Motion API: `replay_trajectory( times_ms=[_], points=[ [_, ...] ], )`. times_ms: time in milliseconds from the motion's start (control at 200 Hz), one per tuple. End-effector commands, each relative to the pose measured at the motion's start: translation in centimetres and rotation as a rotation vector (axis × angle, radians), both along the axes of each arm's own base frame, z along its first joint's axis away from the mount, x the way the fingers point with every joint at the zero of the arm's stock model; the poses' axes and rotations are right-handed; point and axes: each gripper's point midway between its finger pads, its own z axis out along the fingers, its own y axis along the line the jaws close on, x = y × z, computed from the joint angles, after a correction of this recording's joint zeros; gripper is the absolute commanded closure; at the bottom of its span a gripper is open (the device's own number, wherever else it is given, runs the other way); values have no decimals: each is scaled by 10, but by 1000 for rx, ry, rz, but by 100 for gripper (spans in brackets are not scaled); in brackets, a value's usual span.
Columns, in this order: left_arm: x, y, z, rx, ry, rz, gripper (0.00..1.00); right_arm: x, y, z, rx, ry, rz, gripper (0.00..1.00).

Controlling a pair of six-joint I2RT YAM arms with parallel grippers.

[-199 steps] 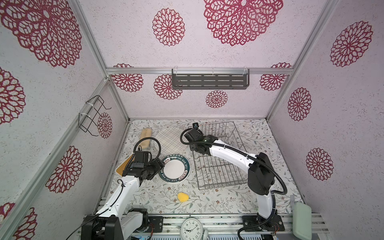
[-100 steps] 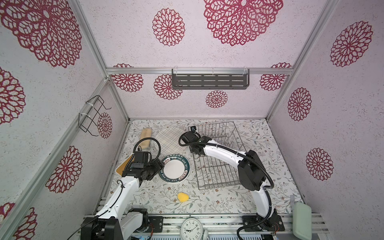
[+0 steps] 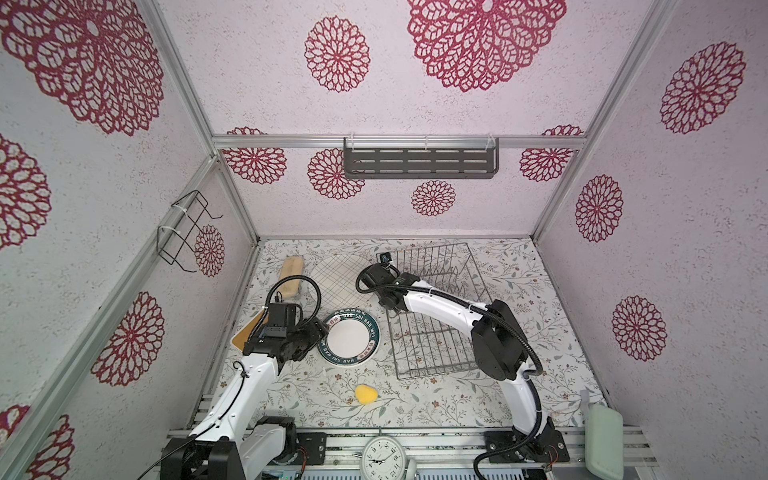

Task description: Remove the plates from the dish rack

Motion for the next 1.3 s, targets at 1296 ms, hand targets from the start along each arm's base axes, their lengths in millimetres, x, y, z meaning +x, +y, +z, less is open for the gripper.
replay_trajectory(
  times_ms=[1296],
  points=[
    [6,-2,11,4,-38,-19,25,1,-8,39,-165,-151,-70,100]
  ],
)
